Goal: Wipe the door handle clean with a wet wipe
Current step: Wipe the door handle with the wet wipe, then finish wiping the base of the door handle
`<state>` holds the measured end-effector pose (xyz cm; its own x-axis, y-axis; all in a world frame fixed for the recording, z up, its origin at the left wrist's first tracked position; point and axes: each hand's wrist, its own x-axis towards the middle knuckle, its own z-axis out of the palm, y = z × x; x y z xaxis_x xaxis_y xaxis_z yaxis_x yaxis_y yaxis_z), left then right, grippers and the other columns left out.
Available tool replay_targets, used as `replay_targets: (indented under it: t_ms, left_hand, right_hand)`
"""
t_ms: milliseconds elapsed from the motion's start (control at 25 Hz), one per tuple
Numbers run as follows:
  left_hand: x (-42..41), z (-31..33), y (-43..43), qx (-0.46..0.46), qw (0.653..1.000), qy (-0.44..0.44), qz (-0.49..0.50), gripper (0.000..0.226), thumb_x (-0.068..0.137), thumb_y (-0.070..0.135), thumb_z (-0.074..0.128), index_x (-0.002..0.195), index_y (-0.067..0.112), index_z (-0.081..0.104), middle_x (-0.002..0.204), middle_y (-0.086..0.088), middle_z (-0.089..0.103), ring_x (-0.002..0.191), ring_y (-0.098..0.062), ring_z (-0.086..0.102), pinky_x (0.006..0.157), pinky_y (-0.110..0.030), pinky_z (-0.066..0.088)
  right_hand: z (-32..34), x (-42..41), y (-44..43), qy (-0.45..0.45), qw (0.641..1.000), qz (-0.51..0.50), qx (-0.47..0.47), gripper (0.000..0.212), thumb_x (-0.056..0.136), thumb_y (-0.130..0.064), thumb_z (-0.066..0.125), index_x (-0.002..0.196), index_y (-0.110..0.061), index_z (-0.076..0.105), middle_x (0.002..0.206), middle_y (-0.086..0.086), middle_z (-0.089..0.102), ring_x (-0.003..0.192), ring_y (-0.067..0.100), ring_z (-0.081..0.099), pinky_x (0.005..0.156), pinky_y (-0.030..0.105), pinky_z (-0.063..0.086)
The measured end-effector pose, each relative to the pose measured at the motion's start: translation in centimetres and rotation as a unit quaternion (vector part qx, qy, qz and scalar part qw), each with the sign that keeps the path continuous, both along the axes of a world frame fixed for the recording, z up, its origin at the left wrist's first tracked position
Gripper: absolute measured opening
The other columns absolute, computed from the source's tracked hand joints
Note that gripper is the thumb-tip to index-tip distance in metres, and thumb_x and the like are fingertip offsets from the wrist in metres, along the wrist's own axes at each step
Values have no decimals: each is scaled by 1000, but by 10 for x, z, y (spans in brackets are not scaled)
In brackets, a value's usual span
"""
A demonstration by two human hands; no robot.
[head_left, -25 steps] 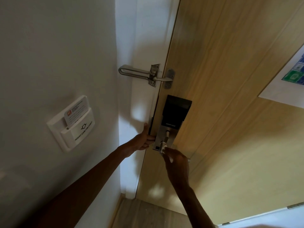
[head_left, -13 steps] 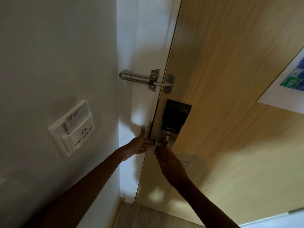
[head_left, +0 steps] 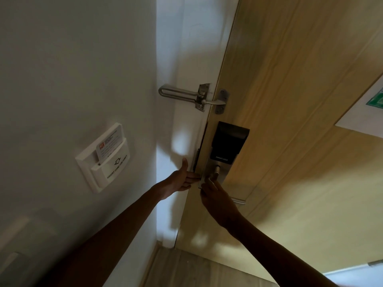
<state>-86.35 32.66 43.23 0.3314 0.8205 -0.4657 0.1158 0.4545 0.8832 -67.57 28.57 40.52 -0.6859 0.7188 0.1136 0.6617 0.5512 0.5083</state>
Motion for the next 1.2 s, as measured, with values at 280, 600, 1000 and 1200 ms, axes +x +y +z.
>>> replay_targets:
  t_ms: [280, 600, 1000, 1200]
  left_hand:
    - [-2, -7, -12, 11, 1000, -20, -13, 82, 89, 68, 6, 121, 22, 65, 127, 1, 66, 123, -11, 55, 107, -29, 39]
    - [79, -62, -72, -62, 993, 41, -88, 74, 93, 63, 11, 124, 17, 61, 130, -5, 63, 125, -22, 55, 101, -32, 44]
    - [295, -68, -190, 17, 951, 106, -289, 50, 96, 52, 36, 107, 15, 67, 100, -3, 73, 87, -17, 64, 77, -26, 51]
    - [411, -97, -278, 45, 905, 119, -405, 49, 96, 44, 43, 105, 1, 66, 92, -13, 71, 68, -14, 61, 62, -22, 44]
  right_hand:
    - [-11, 30, -45, 148, 984, 70, -64, 31, 73, -11, 80, 102, -8, 67, 100, 10, 68, 103, 26, 62, 91, 37, 55]
    - [-30, 125, -117, 638, 710, -293, -59, 19, 95, -11, 57, 103, -20, 72, 97, -5, 75, 86, 10, 69, 78, 25, 54]
    - [-70, 275, -297, 739, 395, -542, 57, 17, 90, -11, 57, 87, -12, 74, 85, 8, 74, 83, 27, 68, 74, 39, 55]
    - [-86, 346, -406, 720, 286, -630, 62, 17, 82, -15, 62, 97, -17, 71, 95, 7, 70, 93, 31, 65, 83, 49, 56]
